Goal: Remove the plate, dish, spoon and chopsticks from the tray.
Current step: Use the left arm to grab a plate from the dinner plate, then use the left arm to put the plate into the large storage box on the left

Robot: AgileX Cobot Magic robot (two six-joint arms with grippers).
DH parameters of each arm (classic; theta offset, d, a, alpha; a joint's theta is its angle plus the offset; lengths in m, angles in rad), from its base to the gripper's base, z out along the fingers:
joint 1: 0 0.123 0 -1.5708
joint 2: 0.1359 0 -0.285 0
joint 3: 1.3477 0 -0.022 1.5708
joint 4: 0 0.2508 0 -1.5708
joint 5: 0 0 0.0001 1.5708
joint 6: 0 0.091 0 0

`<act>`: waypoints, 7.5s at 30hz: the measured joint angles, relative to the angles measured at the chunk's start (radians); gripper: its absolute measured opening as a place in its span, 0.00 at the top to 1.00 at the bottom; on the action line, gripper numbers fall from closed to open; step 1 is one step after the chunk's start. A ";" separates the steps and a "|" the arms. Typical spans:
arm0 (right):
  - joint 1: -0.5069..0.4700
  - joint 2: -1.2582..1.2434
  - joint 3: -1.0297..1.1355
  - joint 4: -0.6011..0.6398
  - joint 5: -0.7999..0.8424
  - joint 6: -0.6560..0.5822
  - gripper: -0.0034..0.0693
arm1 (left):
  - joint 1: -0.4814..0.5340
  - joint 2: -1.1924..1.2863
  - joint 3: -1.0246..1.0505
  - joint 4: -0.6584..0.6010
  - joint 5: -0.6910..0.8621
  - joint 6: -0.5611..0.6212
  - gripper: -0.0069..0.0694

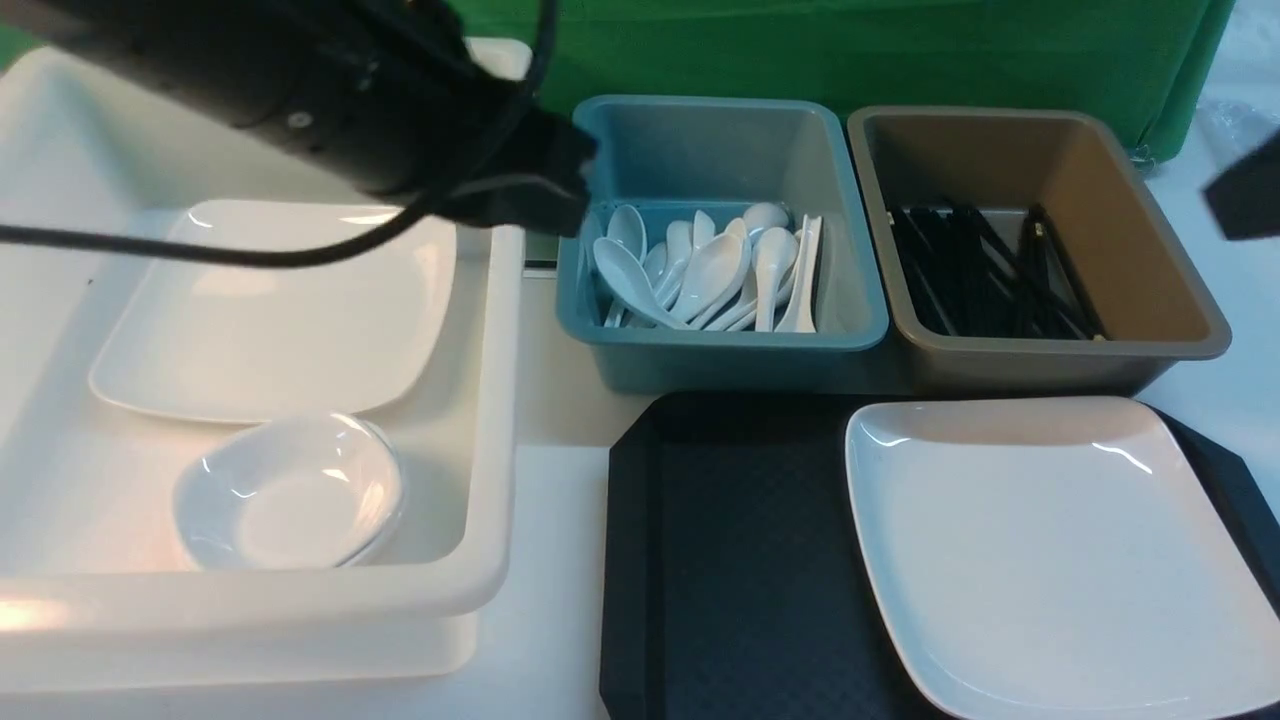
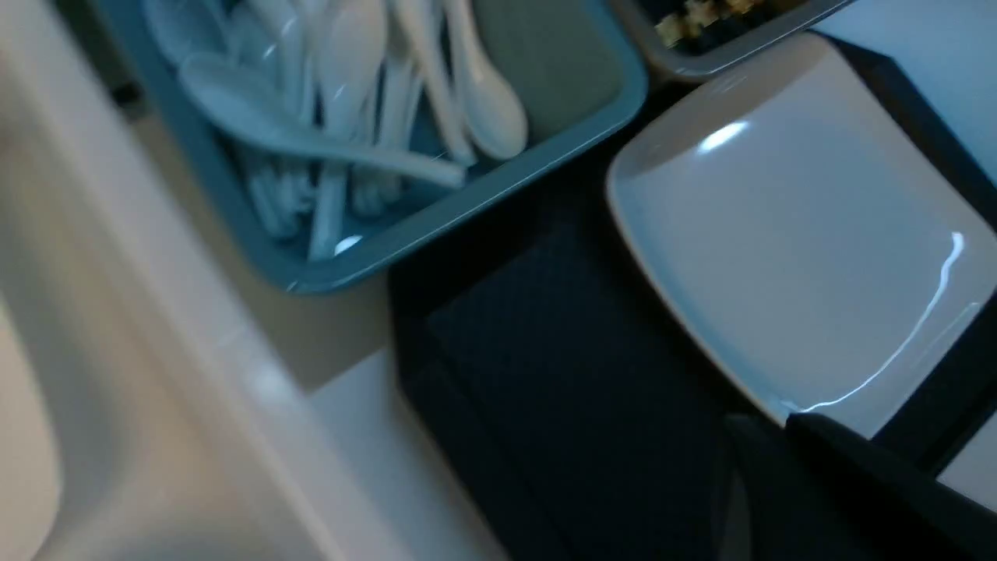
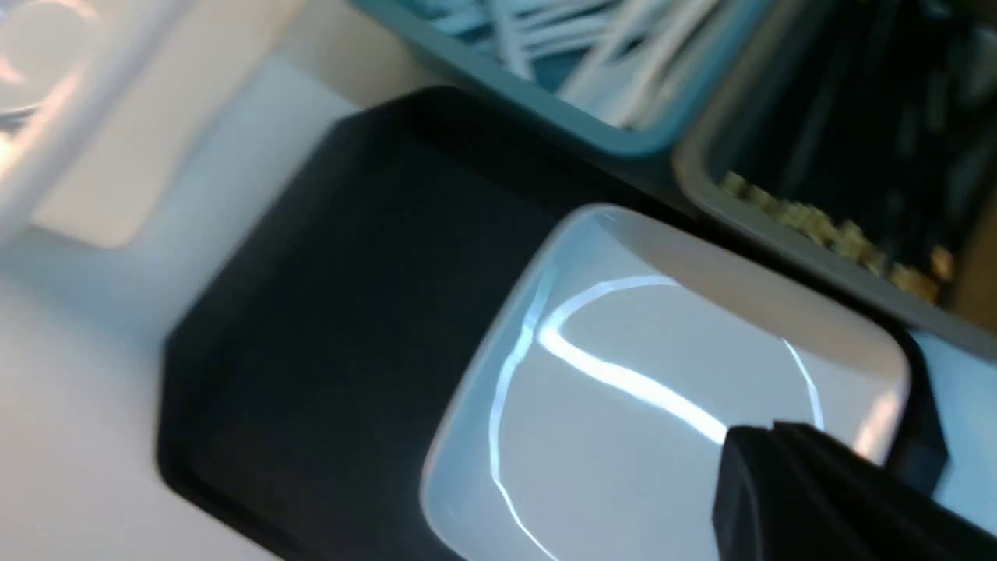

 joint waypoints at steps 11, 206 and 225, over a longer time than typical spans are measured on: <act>-0.153 -0.322 0.390 -0.005 0.000 0.000 0.91 | -0.227 0.389 -0.281 -0.021 0.016 -0.022 0.90; 0.403 0.235 -0.194 0.288 -0.180 -0.189 0.92 | 0.828 0.028 -0.346 -0.126 -0.003 0.020 0.88; 0.445 0.255 -0.204 0.235 -0.261 -0.139 0.92 | 0.949 0.031 0.361 -0.814 -0.593 0.527 0.87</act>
